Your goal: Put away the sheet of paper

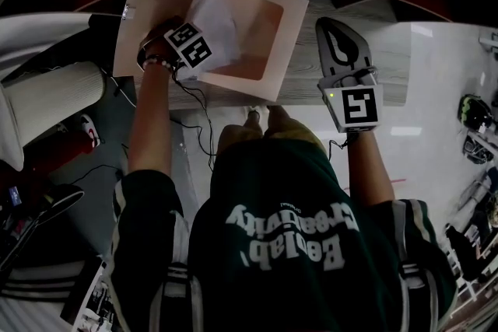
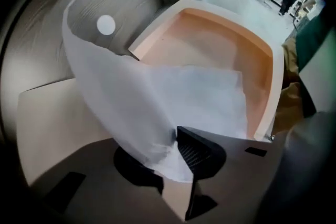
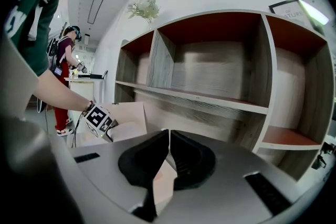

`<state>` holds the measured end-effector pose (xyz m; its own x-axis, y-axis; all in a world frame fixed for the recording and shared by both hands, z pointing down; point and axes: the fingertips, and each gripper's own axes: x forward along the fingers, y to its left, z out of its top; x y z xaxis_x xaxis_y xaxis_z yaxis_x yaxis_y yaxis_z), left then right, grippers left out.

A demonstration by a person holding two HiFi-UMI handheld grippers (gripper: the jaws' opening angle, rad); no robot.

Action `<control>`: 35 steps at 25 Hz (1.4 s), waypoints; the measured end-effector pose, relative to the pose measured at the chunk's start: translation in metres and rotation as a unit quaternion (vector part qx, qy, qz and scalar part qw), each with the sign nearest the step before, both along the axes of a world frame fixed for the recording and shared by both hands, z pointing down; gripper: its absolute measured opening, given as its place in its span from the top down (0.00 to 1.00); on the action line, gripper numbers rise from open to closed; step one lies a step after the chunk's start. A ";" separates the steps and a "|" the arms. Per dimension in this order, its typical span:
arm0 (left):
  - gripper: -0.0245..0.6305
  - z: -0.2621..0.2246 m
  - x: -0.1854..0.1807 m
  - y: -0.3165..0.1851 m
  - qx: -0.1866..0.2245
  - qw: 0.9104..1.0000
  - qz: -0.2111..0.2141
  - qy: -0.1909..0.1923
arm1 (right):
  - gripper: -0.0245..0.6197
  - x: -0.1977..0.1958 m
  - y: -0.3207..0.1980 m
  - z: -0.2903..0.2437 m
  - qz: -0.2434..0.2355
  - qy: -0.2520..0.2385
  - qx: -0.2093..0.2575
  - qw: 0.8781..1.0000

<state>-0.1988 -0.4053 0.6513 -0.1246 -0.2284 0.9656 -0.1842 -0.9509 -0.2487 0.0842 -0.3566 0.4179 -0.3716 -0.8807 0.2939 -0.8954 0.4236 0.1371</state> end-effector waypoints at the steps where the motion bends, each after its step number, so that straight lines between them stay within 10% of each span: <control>1: 0.74 -0.003 -0.001 -0.003 0.014 1.000 -0.006 -0.001 | 0.90 0.000 0.000 0.000 0.000 0.000 0.000 1.000; 5: 0.58 -0.021 -0.006 -0.003 0.073 0.997 -0.018 0.000 | 0.90 -0.002 0.002 0.002 -0.001 0.002 -0.002 1.000; 15: 0.57 -0.102 -0.016 -0.002 0.225 0.967 -0.066 0.104 | 0.90 -0.032 0.007 0.004 -0.016 0.005 -0.001 1.000; 18: 0.88 -0.122 0.008 0.000 0.264 0.946 -0.077 0.172 | 0.90 -0.039 0.008 0.004 -0.019 0.009 -0.002 1.000; 23: 0.93 -0.086 0.040 -0.008 0.223 0.938 -0.121 0.237 | 0.90 -0.048 0.010 0.004 -0.017 0.014 -0.007 1.000; 35: 0.93 0.020 0.094 -0.032 0.132 0.952 -0.165 0.220 | 0.90 -0.016 0.020 0.026 0.010 0.037 -0.034 0.999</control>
<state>-0.1047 -0.4374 0.6715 0.1719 -0.4896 0.8548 -0.6038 -0.7380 -0.3013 0.0687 -0.3366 0.4436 -0.3284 -0.8650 0.3794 -0.8927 0.4155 0.1744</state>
